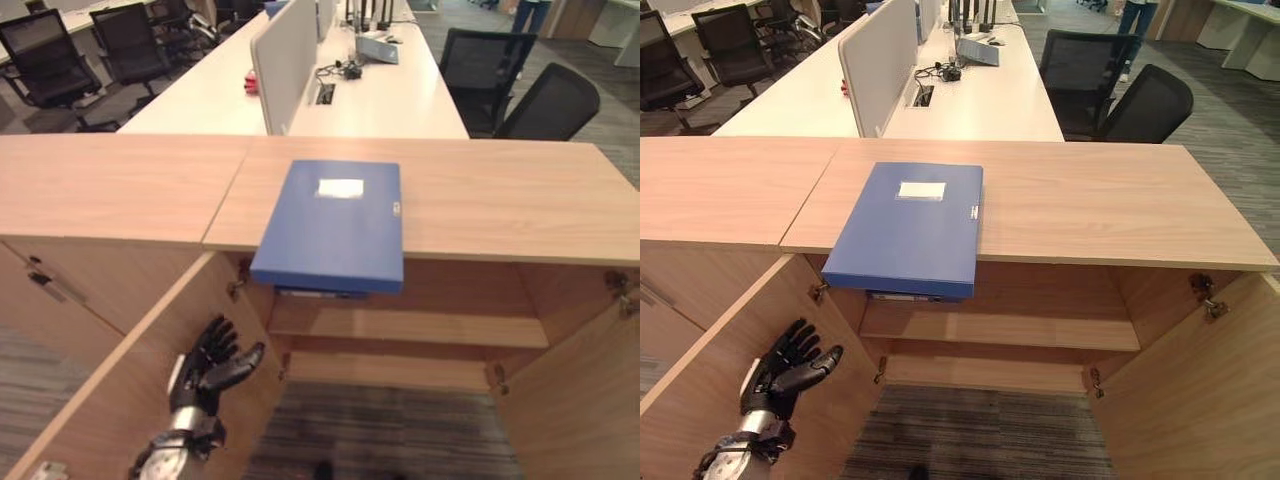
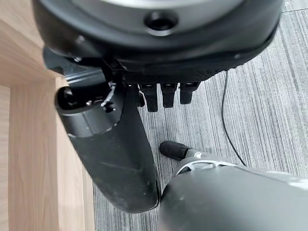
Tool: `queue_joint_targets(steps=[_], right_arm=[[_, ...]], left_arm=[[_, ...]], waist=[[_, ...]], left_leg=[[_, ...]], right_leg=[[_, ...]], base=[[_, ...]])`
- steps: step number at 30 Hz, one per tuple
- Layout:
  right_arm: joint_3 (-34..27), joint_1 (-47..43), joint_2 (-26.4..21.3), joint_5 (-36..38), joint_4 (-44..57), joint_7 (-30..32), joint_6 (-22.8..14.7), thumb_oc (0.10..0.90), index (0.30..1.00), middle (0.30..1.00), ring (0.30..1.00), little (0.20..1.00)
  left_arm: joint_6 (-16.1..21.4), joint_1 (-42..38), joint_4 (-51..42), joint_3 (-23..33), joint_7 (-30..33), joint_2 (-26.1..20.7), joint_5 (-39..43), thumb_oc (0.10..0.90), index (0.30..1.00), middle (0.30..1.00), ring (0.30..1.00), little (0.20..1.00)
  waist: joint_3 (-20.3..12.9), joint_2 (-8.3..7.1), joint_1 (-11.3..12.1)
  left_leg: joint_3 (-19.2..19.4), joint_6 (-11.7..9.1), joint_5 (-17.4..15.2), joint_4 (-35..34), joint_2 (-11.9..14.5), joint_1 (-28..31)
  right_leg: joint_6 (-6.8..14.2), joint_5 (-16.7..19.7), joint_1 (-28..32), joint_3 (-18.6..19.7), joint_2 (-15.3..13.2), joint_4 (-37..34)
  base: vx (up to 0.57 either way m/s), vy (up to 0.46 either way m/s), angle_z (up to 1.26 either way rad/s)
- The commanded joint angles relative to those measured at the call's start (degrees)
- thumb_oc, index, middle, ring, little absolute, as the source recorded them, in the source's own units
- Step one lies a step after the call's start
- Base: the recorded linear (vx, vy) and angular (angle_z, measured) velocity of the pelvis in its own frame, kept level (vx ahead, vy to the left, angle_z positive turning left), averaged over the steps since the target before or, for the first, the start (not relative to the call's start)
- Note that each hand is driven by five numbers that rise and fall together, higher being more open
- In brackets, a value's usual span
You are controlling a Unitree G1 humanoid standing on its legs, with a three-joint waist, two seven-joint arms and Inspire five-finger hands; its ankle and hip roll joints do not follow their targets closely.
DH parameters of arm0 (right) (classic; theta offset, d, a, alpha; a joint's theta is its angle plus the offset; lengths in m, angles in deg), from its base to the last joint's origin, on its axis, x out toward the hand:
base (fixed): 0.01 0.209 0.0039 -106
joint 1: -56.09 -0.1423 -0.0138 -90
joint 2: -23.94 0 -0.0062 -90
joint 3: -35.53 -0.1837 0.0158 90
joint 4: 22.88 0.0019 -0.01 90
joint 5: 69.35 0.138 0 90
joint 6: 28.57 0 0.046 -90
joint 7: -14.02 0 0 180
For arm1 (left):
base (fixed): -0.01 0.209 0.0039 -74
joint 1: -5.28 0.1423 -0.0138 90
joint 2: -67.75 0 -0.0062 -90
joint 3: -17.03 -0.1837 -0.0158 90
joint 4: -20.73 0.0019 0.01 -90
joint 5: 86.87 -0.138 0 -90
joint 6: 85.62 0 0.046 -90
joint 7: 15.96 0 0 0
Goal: Put the empty folder in the office cabinet
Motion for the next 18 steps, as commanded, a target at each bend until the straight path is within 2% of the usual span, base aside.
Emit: queue_joint_targets(steps=[1, 6, 8, 9, 11, 15, 18], right_arm=[[2.6, -2.7, 0.1, -0.8, -0.2, 0.3, -0.5, 0.800, 0.900, 0.900, 0.900, 0.900], [2.6, -2.5, 1.2, 0.4, 0.2, 0.9, -0.9, 0.800, 0.900, 0.900, 0.900, 0.900], [2.8, -2.1, 1.8, 0.5, 0.3, 1.2, -1.1, 0.800, 0.900, 0.900, 0.900, 0.900], [3.1, -1.6, 2.5, 0.7, 0.2, 1.4, -1.3, 0.800, 0.900, 0.900, 0.900, 0.900], [3.4, -1.6, 2.9, 0.9, 0.2, 1.8, -1.5, 0.800, 0.900, 0.900, 0.900, 0.900], [4.6, -2.0, 3.9, 1.1, 0.2, 2.5, -2.0, 0.800, 0.900, 0.900, 0.900, 0.900], [5.2, -2.2, 4.2, 0.6, -0.2, 2.8, -2.2, 0.800, 0.900, 0.900, 0.900, 0.900]], left_arm=[[7.6, -3.1, -8.3, 5.0, 4.4, 0.3, -4.2, 0.800, 0.900, 0.900, 0.900, 0.900], [9.3, -4.9, -12.0, 8.5, 9.3, 0.6, -10.0, 0.800, 0.900, 0.900, 0.900, 0.900], [10.3, -5.9, -13.6, 10.9, 12.9, 0.6, -14.4, 0.800, 0.900, 0.900, 0.900, 0.900], [10.5, -7.4, -14.5, 12.6, 17.4, 0.6, -19.3, 0.800, 0.900, 0.900, 0.900, 0.900], [10.9, -8.6, -15.6, 13.6, 19.5, 0.4, -21.8, 0.800, 0.900, 0.900, 0.900, 0.900], [12.0, -13.1, -19.6, 14.9, 24.8, -2.8, -29.4, 0.800, 0.900, 0.900, 0.900, 0.900], [12.1, -15.6, -21.6, 14.8, 26.6, -5.2, -32.2, 0.800, 0.900, 0.900, 0.900, 0.900]], waist=[[0.1, -3.30, 1.3], [0.2, -3.90, 2.0], [0.2, -4.16, 2.4], [0.1, -4.46, 2.6], [0.0, -4.64, 2.7], [-0.3, -5.21, 2.6], [-0.7, -5.36, 2.5]], left_leg=[[-4.0, 0.5, -3.4, -0.6, -1.8, -0.1], [-4.3, 0.3, -3.7, -0.6, -1.9, 0.1], [-4.5, 0.3, -3.8, -0.6, -1.9, 0.2], [-4.7, 0.1, -3.8, -0.6, -1.8, 0.3], [-4.8, 0.0, -3.9, -0.6, -1.8, 0.3], [-4.8, -0.2, -4.0, -0.6, -1.8, 0.5], [-4.6, -0.3, -4.2, -0.6, -1.9, 0.7]], right_leg=[[4.4, -1.6, 3.5, -0.7, -2.8, 0.5], [4.4, -1.8, 4.0, -1.5, -3.0, 0.5], [4.4, -1.9, 4.1, -1.7, -3.0, 0.5], [4.5, -2.0, 4.3, -1.9, -3.1, 0.4], [4.5, -2.1, 4.4, -2.0, -3.1, 0.4], [4.7, -2.2, 4.6, -2.2, -3.1, 0.4], [4.8, -2.2, 4.7, -2.2, -3.2, 0.4]], base=[[0.00, 0.000, 0.00], [0.00, -0.011, 0.01], [0.01, -0.024, 0.09], [0.01, -0.027, 0.08], [0.01, -0.025, 0.09], [0.01, -0.016, 0.05], [0.00, 0.000, 0.00]])
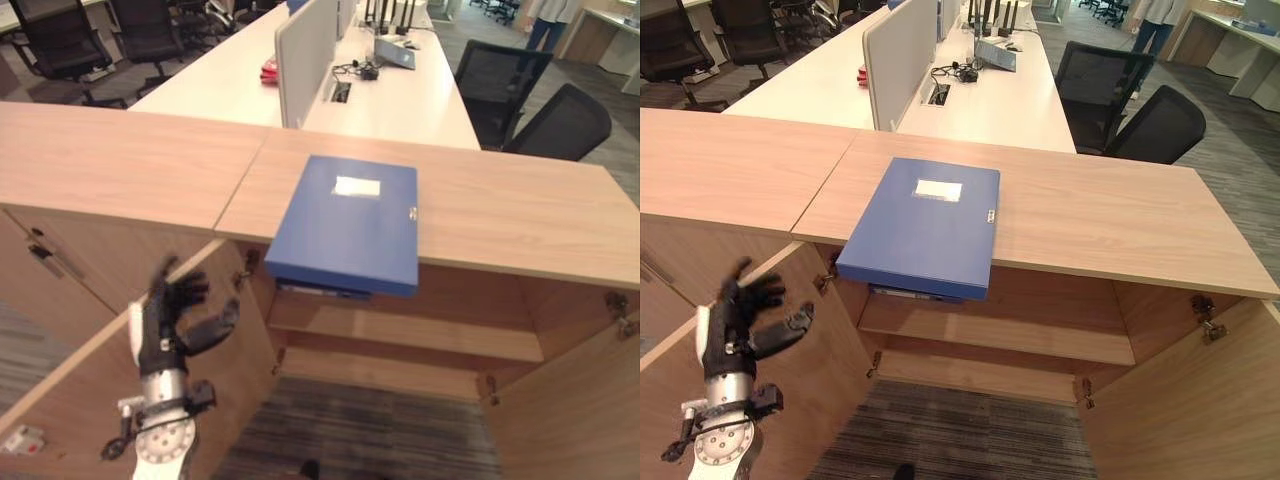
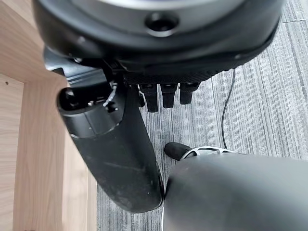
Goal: Put the empty folder in the office cabinet
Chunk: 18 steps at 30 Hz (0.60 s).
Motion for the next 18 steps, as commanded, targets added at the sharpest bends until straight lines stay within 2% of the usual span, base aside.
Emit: queue_joint_targets(steps=[1, 10, 13, 18], right_arm=[[3.8, -2.5, 1.4, 0.3, -0.3, 1.8, -1.3, 0.800, 0.900, 0.900, 0.900, 0.900], [4.8, -2.9, 2.1, -0.6, -2.0, 2.8, -1.2, 0.800, 0.900, 0.900, 0.900, 0.900], [4.1, -3.0, 1.4, -0.8, -2.4, 2.9, -0.9, 0.800, 0.900, 0.900, 0.900, 0.900], [3.6, -3.1, 0.6, -1.5, -2.3, 2.1, 0.0, 0.800, 0.900, 0.900, 0.900, 0.900]], left_arm=[[9.7, -9.4, -10.5, 10.4, 8.1, -6.8, -7.3, 0.800, 0.900, 0.900, 0.900, 0.900], [10.1, -19.3, -14.7, 6.9, 12.0, -7.9, -8.5, 0.800, 0.900, 0.900, 0.900, 0.900], [10.5, -20.3, -14.3, 3.5, 8.3, -9.6, -6.0, 0.800, 0.900, 0.900, 0.900, 0.900], [10.8, -20.9, -12.7, 0.8, 2.7, -9.4, 2.4, 0.800, 0.900, 0.900, 0.900, 0.900]], waist=[[-1.7, -2.70, 1.0], [-3.3, -2.49, 0.2], [-3.8, -2.07, -0.3], [-4.4, -1.46, -1.3]], left_leg=[[-3.1, -0.2, -4.1, -0.7, -1.9, -0.1], [-3.1, -0.3, -4.4, -0.7, -2.1, 0.7], [-3.1, -0.2, -4.6, -0.7, -2.3, 1.0], [-3.0, -0.1, -4.7, -0.7, -2.5, 1.4]], right_leg=[[4.9, -1.6, 3.2, -0.6, -3.2, 0.4], [5.0, -1.7, 3.8, -0.8, -3.5, 0.4], [5.0, -1.5, 4.1, -0.7, -3.7, 0.4], [5.0, -1.4, 4.5, -0.7, -4.0, 0.4]], base=[[0.00, 0.000, 0.00], [0.00, 0.002, 0.00], [0.00, 0.000, 0.00], [0.00, 0.000, 0.00]])
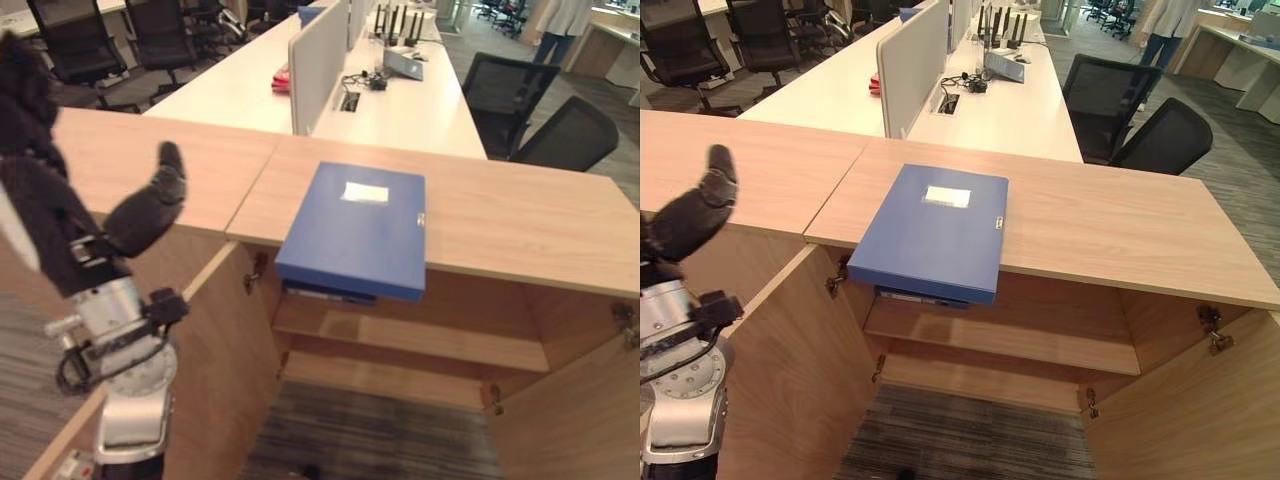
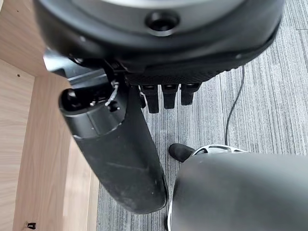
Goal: Put the empty folder in the office cabinet
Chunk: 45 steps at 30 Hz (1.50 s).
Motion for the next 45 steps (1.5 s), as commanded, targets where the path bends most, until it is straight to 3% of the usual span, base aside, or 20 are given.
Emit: queue_joint_targets(steps=[1, 7, 9, 11, 21, 30, 33, 38, 45], right_arm=[[2.5, -1.9, 0.1, -1.5, -1.7, 0.3, -0.2, 0.800, 0.900, 0.900, 0.900, 0.900], [2.0, -1.8, -0.8, -2.4, -1.7, -1.0, 0.6, 0.800, 0.900, 0.900, 0.900, 0.900], [2.0, -2.5, -1.3, -3.4, -1.8, -2.1, 1.3, 0.800, 0.900, 0.900, 0.900, 0.900], [2.3, -2.8, -1.4, -4.1, -1.9, -2.7, 1.5, 0.800, 0.900, 0.900, 0.900, 0.900], [4.1, -3.2, -0.6, -5.1, -2.0, -3.9, 1.5, 0.800, 0.900, 0.900, 0.900, 0.900], [5.5, -2.6, -0.3, -5.8, -0.9, -4.1, 0.9, 0.800, 0.900, 0.900, 0.900, 0.900], [5.8, -0.4, -0.1, -5.4, 0.7, -4.7, 0.0, 0.800, 0.900, 0.900, 0.900, 0.900], [5.6, -0.1, -0.2, -5.8, 1.0, -4.4, -0.2, 0.800, 0.900, 0.900, 0.900, 0.900], [6.3, 1.0, -0.1, -6.7, 0.8, -4.5, -0.3, 0.800, 0.900, 0.900, 0.900, 0.900]], left_arm=[[4.6, -3.6, -3.0, -0.4, -3.9, -3.1, 4.3, 0.800, 0.900, 0.900, 0.900, 0.900], [2.9, -5.2, -2.5, -3.3, -10.9, -6.5, 6.4, 0.800, 0.900, 0.900, 0.900, 0.900], [1.8, -7.0, -3.4, -5.3, -15.8, -11.1, 4.9, 0.800, 0.900, 0.900, 0.900, 0.900], [1.8, -7.9, -4.6, -6.4, -17.9, -12.8, 5.5, 0.800, 0.900, 0.900, 0.900, 0.900], [3.1, -10.2, -8.4, -7.9, -20.0, -16.5, 5.6, 0.800, 0.900, 0.900, 0.900, 0.900], [3.7, -9.2, -10.0, -10.7, -22.4, -16.9, 7.7, 0.800, 0.900, 0.900, 0.900, 0.900], [2.6, -8.4, -7.6, -12.1, -21.9, -17.4, 3.1, 0.800, 0.900, 0.900, 0.900, 0.900], [2.3, -6.8, -6.5, -11.6, -21.9, -22.6, -9.5, 0.800, 0.900, 0.900, 0.900, 0.900], [2.7, -5.9, -7.8, -13.1, -23.7, -24.9, -10.8, 0.800, 0.900, 0.900, 0.900, 0.900]], waist=[[-4.0, -1.65, -1.1], [-4.5, -1.16, -2.0], [-4.9, -0.74, -2.6], [-5.1, -0.64, -2.8], [-5.5, -0.89, -3.0], [-5.4, -1.13, -3.3], [-5.3, -0.98, -4.4], [-5.2, -0.83, -4.8], [-5.6, -0.97, -5.6]], left_leg=[[-2.8, -0.4, -5.0, -0.6, -1.9, -0.4], [-2.6, -0.3, -5.1, -0.6, -2.0, 0.1], [-2.3, -0.2, -5.3, -0.6, -2.0, 0.4], [-2.0, -0.2, -5.3, -0.6, -2.0, 0.5], [-1.5, 0.0, -5.6, -0.6, -2.1, 1.2], [-1.4, 0.1, -5.8, -0.6, -2.1, 1.4], [-1.0, 0.2, -6.0, -0.6, -2.1, 1.7], [-0.8, 0.3, -6.1, -0.6, -2.0, 1.8], [-0.1, 0.4, -6.2, -0.6, -1.8, 2.1]], right_leg=[[4.6, -1.2, 2.5, -0.7, -3.5, 0.4], [4.7, -1.0, 2.8, -0.5, -3.8, 0.5], [4.9, -1.0, 2.9, -0.2, -3.9, 0.5], [4.9, -0.9, 2.9, -0.1, -3.9, 0.6], [5.0, -0.9, 3.0, 0.7, -4.0, 0.7], [5.0, -1.0, 3.0, 0.8, -3.9, 0.8], [4.9, -1.0, 2.9, 1.4, -3.9, 0.8], [5.0, -1.0, 2.8, 1.9, -3.7, 0.8], [5.0, -1.0, 2.7, 2.5, -3.4, 0.8]], base=[[0.00, 0.000, 0.00], [0.00, 0.000, 0.00], [-0.02, 0.033, 0.00], [0.00, 0.000, 0.00], [0.00, 0.000, -0.02], [0.00, 0.000, -0.01], [-0.01, -0.005, -0.06], [0.00, -0.003, -0.05], [0.01, -0.006, -0.07]])
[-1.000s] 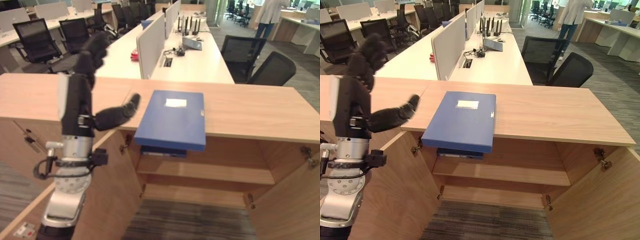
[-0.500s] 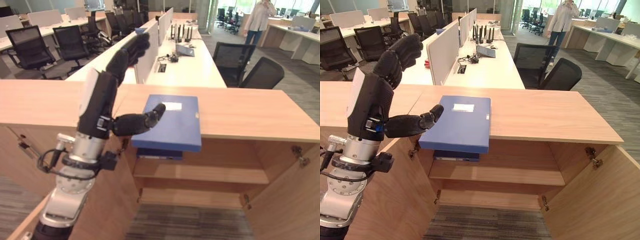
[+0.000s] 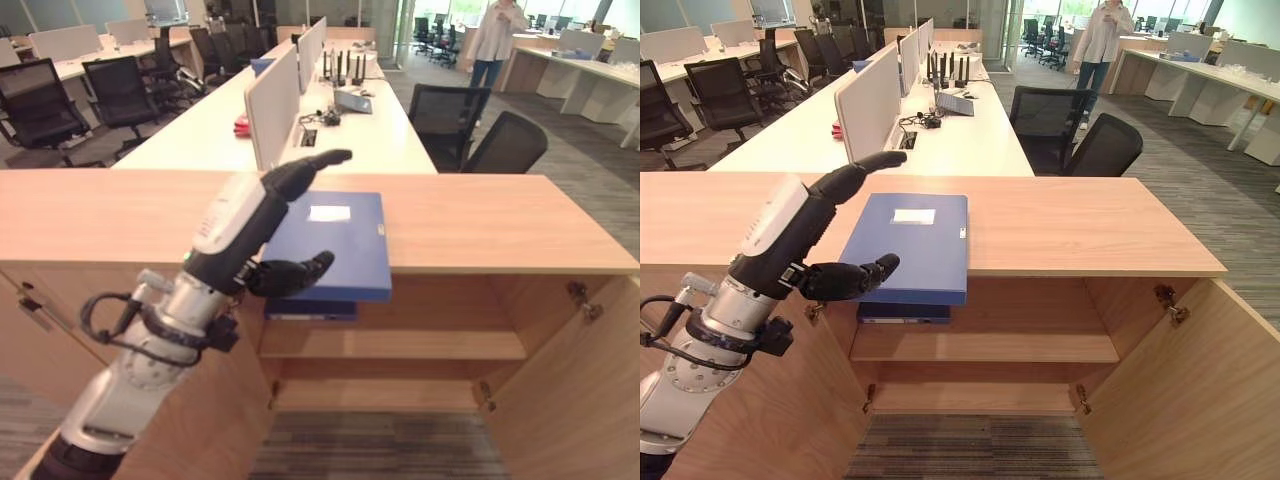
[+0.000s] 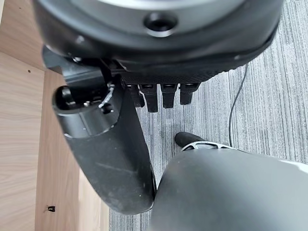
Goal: Put the empty folder in the office cabinet
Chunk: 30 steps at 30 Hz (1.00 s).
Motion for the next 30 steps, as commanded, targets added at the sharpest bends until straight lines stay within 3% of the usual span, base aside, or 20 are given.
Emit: queue_joint_targets(steps=[1, 11, 17, 30], right_arm=[[3.1, -1.2, 2.1, -2.0, -1.4, 0.0, -0.4, 0.800, 0.900, 0.900, 0.900, 0.900], [3.0, -1.1, 1.6, -2.2, -1.3, -0.6, -0.2, 0.800, 0.900, 0.900, 0.900, 0.900], [3.4, -0.5, 2.0, -2.8, -1.3, -1.2, -0.1, 0.800, 0.900, 0.900, 0.900, 0.900], [3.3, -0.3, 1.6, -3.3, -1.1, -1.5, 0.1, 0.800, 0.900, 0.900, 0.900, 0.900]], left_arm=[[3.1, -4.5, -5.1, 1.6, 1.7, -2.1, -1.0, 0.800, 0.900, 0.900, 0.900, 0.900], [2.2, -4.4, -3.9, -0.6, -2.1, -5.5, -5.6, 0.800, 0.900, 0.900, 0.900, 0.900], [1.6, -0.8, -3.4, -1.1, -4.2, -4.2, -3.2, 0.800, 0.900, 0.900, 0.900, 0.900], [1.0, 2.9, -0.8, 0.0, -5.1, -4.3, -8.0, 0.800, 0.900, 0.900, 0.900, 0.900]], waist=[[-1.5, -2.93, -1.0], [-1.5, -2.70, -1.3], [-1.3, -2.64, -1.6], [-1.2, -2.67, -1.5]], left_leg=[[-2.9, 0.4, -5.8, -0.4, -1.4, 0.3], [-2.4, 0.5, -5.8, -0.4, -1.2, 0.5], [-2.2, 0.6, -5.9, -0.4, -1.2, 0.7], [-1.9, 0.7, -6.0, -0.4, -1.1, 0.8]], right_leg=[[4.5, -2.0, 2.5, -0.2, -2.9, 0.8], [4.6, -1.9, 2.2, 0.6, -2.7, 0.9], [4.5, -1.9, 2.2, 0.7, -2.7, 0.9], [4.4, -2.0, 2.1, 1.2, -2.6, 0.8]], base=[[0.00, -0.010, -0.15], [0.00, -0.002, -0.01], [0.00, -0.006, -0.07], [0.00, 0.000, -0.01]])
